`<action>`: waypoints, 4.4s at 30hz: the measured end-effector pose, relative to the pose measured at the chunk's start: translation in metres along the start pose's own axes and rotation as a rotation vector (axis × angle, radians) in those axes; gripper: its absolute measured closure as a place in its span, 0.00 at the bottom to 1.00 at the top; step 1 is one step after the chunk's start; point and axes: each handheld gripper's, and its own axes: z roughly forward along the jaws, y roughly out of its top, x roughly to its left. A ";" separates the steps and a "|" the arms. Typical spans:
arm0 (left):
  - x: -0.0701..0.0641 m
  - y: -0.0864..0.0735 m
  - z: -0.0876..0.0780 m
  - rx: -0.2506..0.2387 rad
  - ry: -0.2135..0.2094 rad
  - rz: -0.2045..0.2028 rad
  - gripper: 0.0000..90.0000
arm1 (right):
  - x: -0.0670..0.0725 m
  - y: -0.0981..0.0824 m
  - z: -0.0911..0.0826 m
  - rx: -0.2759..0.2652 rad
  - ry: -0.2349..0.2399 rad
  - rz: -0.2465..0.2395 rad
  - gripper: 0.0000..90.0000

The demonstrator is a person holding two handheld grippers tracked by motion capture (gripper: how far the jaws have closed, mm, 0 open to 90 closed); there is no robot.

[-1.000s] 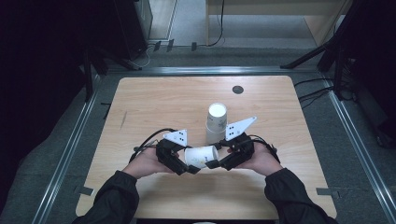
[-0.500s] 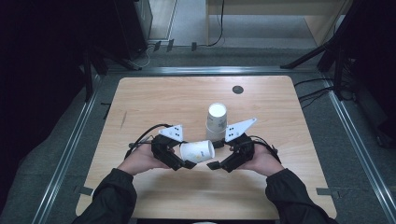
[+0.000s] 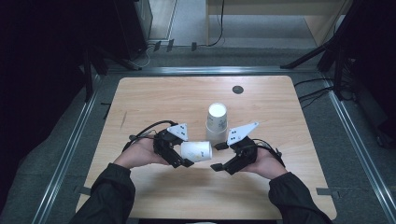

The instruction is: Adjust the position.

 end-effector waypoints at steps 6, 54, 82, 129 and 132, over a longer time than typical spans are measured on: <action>-0.002 0.007 0.015 0.080 -0.001 0.033 0.30 | 0.000 -0.002 0.001 0.004 -0.016 -0.001 0.26; -0.010 -0.005 0.009 -0.132 -0.057 -0.059 0.14 | 0.002 0.005 -0.004 -0.035 0.055 -0.048 0.38; -0.013 -0.008 0.004 -0.212 -0.097 -0.062 0.28 | 0.000 0.011 0.005 -0.035 0.130 -0.019 0.30; -0.014 0.018 0.013 0.011 -0.048 0.004 0.13 | 0.008 0.002 0.019 0.064 0.036 -0.100 0.38; -0.013 0.016 0.009 -0.022 -0.055 0.008 0.12 | 0.006 0.002 0.015 0.044 0.029 -0.097 0.38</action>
